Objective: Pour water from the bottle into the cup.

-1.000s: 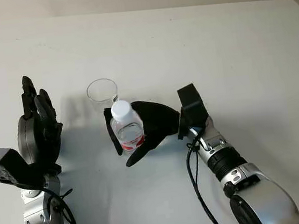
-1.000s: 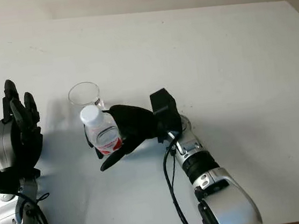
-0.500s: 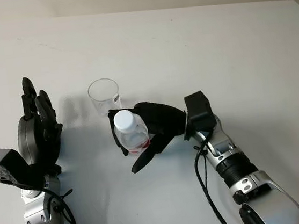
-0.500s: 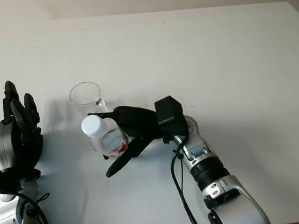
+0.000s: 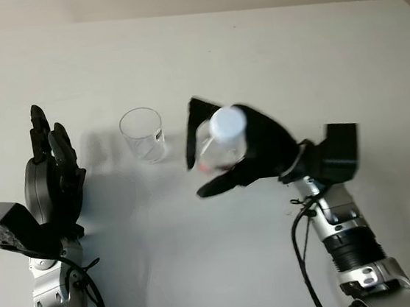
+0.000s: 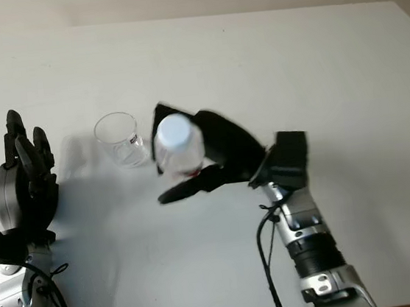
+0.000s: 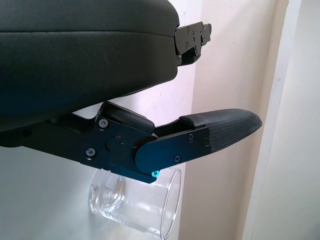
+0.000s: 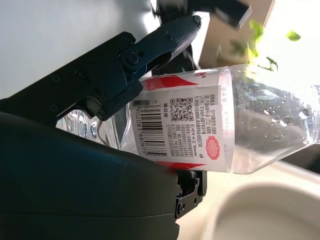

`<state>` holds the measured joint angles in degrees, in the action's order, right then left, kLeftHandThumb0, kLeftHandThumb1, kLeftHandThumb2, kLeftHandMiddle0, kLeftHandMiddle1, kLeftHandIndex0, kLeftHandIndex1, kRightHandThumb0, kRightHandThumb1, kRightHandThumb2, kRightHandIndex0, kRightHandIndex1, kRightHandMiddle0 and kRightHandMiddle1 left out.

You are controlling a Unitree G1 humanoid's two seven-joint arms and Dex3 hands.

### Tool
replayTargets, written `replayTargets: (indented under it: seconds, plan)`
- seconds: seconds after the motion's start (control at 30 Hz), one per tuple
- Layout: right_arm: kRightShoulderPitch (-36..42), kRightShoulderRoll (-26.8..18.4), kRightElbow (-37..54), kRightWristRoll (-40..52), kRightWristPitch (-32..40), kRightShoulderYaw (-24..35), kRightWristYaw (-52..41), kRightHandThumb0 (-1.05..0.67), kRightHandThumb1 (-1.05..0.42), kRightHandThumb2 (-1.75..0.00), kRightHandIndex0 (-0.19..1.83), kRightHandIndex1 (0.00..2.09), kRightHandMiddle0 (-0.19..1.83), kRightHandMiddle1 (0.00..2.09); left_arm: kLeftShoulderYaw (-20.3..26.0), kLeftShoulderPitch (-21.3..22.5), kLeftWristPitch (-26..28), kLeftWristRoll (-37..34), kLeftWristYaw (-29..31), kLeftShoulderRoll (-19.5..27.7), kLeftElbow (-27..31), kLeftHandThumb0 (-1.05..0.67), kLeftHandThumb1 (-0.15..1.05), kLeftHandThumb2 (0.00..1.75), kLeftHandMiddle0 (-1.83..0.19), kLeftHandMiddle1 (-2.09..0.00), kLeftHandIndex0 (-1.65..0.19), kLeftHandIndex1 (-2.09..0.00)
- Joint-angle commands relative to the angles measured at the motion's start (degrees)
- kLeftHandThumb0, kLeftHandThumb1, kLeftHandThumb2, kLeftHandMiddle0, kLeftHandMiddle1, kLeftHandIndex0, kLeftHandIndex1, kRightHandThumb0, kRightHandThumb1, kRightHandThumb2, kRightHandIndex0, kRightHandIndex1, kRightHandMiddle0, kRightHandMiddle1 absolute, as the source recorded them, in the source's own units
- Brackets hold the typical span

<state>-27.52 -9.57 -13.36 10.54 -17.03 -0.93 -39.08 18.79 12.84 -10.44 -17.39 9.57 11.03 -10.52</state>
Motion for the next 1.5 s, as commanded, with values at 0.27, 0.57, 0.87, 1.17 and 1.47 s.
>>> replayTargets:
  seconds: [0.27, 0.57, 0.87, 1.17, 1.47]
  plan:
    - [-10.8, -1.9, -11.4, -5.0, -5.8, 3.2, 11.1, -0.08, -1.03, -0.26, 1.80, 2.09, 1.83, 2.09, 0.2, 0.3, -0.4, -0.2, 0.3, 0.4, 0.2, -0.79, 1.05, 0.69, 0.18, -0.05, 0.19, -0.01]
    - [-26.7, -2.8, -34.7, -19.9, -8.7, -0.3, 29.0, -0.03, -0.95, -0.40, 1.31, 2.09, 1.34, 2.09, 0.5, 0.1, -0.9, -0.5, 0.9, 0.2, -0.4, -0.78, 1.05, 0.68, 0.18, -0.05, 0.19, -0.01]
    - [-38.7, -1.0, -50.8, -28.7, -3.2, -5.6, 43.6, -0.06, -1.03, -0.22, 1.08, 2.09, 1.13, 2.09, 0.6, 0.1, -1.7, -0.8, 0.9, -0.3, -1.1, -0.78, 1.05, 0.66, 0.17, -0.05, 0.19, -0.03]
    - [-44.6, 0.0, -58.0, -35.9, -1.0, -11.8, 52.1, -0.10, -1.01, -0.19, 1.08, 2.09, 1.07, 2.09, 0.3, -0.1, -1.6, -0.5, 0.1, -0.6, -0.9, -0.78, 1.05, 0.68, 0.18, -0.05, 0.19, -0.02]
    - [-47.1, -0.7, -59.8, -44.4, -0.5, -19.2, 59.7, -0.15, -0.99, -0.22, 1.13, 2.09, 0.93, 2.09, 0.0, -0.3, -1.9, -0.1, -0.1, -0.7, -1.0, -0.80, 1.05, 0.68, 0.18, -0.05, 0.19, -0.02]
